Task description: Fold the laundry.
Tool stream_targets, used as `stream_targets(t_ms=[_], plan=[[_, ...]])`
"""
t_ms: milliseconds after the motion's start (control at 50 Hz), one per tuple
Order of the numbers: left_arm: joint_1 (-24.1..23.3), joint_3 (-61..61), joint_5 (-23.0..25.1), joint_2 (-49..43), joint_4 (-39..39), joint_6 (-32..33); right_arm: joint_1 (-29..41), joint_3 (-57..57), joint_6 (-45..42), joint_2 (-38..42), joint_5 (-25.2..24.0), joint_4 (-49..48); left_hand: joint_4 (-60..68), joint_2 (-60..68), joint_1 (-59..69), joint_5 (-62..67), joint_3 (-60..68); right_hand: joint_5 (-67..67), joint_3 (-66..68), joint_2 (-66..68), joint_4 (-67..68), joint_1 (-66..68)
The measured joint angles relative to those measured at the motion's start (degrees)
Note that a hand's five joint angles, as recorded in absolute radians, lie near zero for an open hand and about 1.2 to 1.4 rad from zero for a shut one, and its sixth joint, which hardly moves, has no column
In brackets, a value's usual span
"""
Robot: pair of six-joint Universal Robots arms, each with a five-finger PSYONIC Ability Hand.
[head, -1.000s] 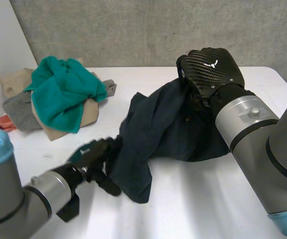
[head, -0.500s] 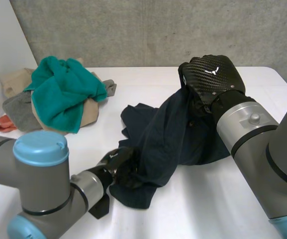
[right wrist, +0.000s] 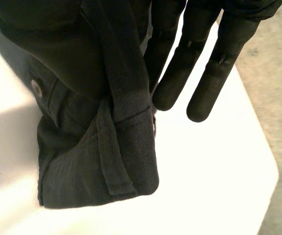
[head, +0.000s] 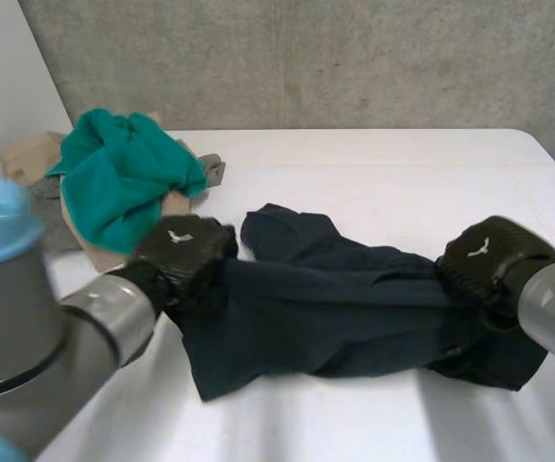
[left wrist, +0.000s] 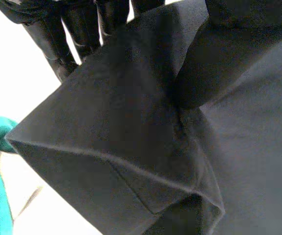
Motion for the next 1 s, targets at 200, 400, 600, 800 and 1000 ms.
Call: stream_targets(t_ms=[200, 400, 600, 800, 1000], plan=[[-1.7, 32.0, -5.5, -19.1, 4.9, 6.7, 0.2, -15.3, 8.0, 12.8, 2.0, -21.2, 0.2, 0.1, 0.0, 0.6, 0.1, 0.0, 0.0, 0.0, 0.0, 0.0], [-1.6, 44.1, -8.8, -17.6, 25.7, 6.9, -0.3, -17.3, 15.3, 13.4, 3.5, -51.4, 0.2, 0.1, 0.0, 0.6, 0.1, 0.2, 0.0, 0.0, 0.0, 0.0], [-2.3, 25.7, -8.4, -13.8, 25.3, 7.2, -0.9, -7.9, 15.2, 13.1, 0.1, -42.9, 0.2, 0.1, 0.0, 0.9, 0.2, 0.3, 0.0, 0.0, 0.0, 0.0], [-4.7, 5.4, -8.1, -13.3, 24.1, 7.1, -4.0, -0.3, 16.2, 14.1, -3.8, -20.2, 0.2, 0.2, 0.0, 0.9, 0.2, -26.7, -27.3, -27.4, -27.8, -23.2], [-7.8, -2.0, -8.0, -8.1, 24.2, 7.2, -10.7, 0.3, 24.2, 10.8, -8.9, -15.7, 0.2, 0.2, 0.0, 0.9, 0.2, -43.8, -42.7, -42.4, -44.1, -37.0]])
